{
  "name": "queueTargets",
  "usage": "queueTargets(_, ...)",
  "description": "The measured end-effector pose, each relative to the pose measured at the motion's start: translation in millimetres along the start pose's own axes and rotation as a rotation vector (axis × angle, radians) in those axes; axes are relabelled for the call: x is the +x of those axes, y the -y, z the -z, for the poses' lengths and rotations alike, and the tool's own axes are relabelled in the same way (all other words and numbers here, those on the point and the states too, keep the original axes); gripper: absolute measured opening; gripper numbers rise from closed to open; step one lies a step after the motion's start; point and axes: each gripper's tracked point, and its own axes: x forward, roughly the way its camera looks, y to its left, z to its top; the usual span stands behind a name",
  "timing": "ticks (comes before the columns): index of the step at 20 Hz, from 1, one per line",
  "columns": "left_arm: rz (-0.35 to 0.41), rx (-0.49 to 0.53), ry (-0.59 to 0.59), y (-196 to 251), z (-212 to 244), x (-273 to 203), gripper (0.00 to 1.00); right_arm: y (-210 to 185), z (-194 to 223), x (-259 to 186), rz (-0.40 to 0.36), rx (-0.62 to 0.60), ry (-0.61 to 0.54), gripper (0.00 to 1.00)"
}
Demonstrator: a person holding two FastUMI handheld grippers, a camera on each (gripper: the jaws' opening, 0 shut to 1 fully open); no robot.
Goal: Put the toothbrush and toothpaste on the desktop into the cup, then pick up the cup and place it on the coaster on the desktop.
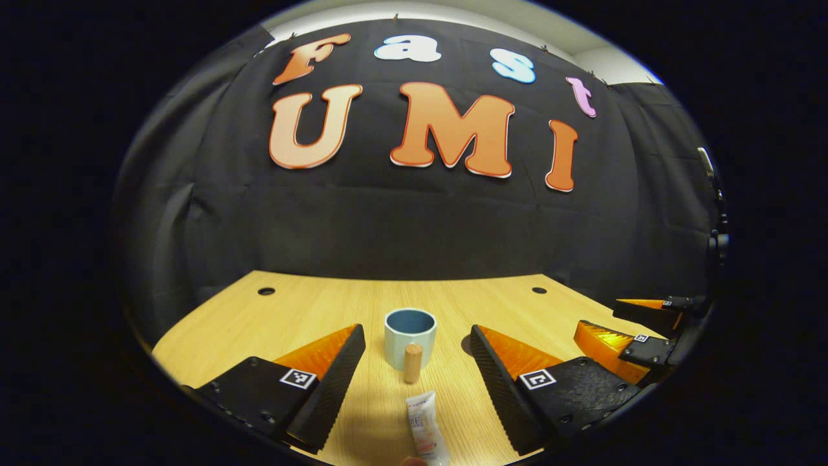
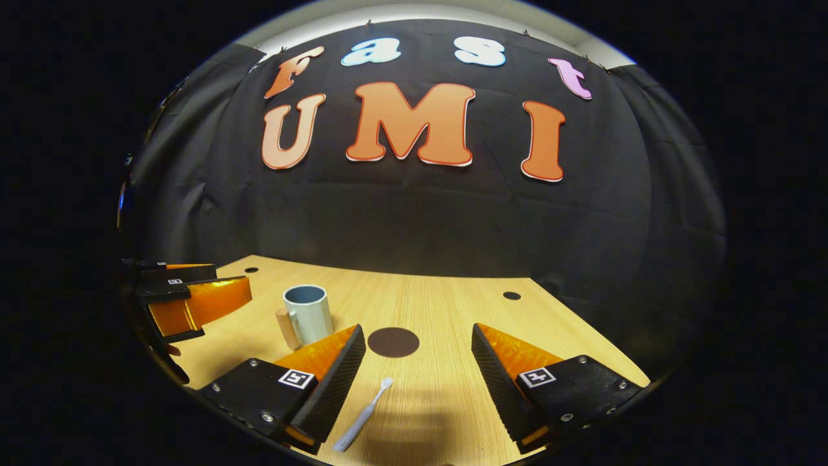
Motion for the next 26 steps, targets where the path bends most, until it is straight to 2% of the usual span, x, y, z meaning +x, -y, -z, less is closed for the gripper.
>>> queueTargets(9,0.0,0.009,-0.213,-0.8,57.5,8.0,0.98,-12.5,53.5,7.2,-0.054,0.053,-0.185,0.97)
queueTargets(13,0.003,-0.019,-0.31,1.9,83.4,9.0,0.98,-25.0,83.8,9.8,-0.081,0.026,-0.293,0.97)
queueTargets(21,-0.005,-0.013,-0.39,-1.9,105.7,6.5,0.98,-56.7,124.6,18.0,-0.124,0.018,-0.478,0.86)
queueTargets(26,-0.009,-0.024,-0.408,-3.4,106.2,8.5,1.0,-64.9,141.2,13.7,-0.114,0.038,-0.576,0.71)
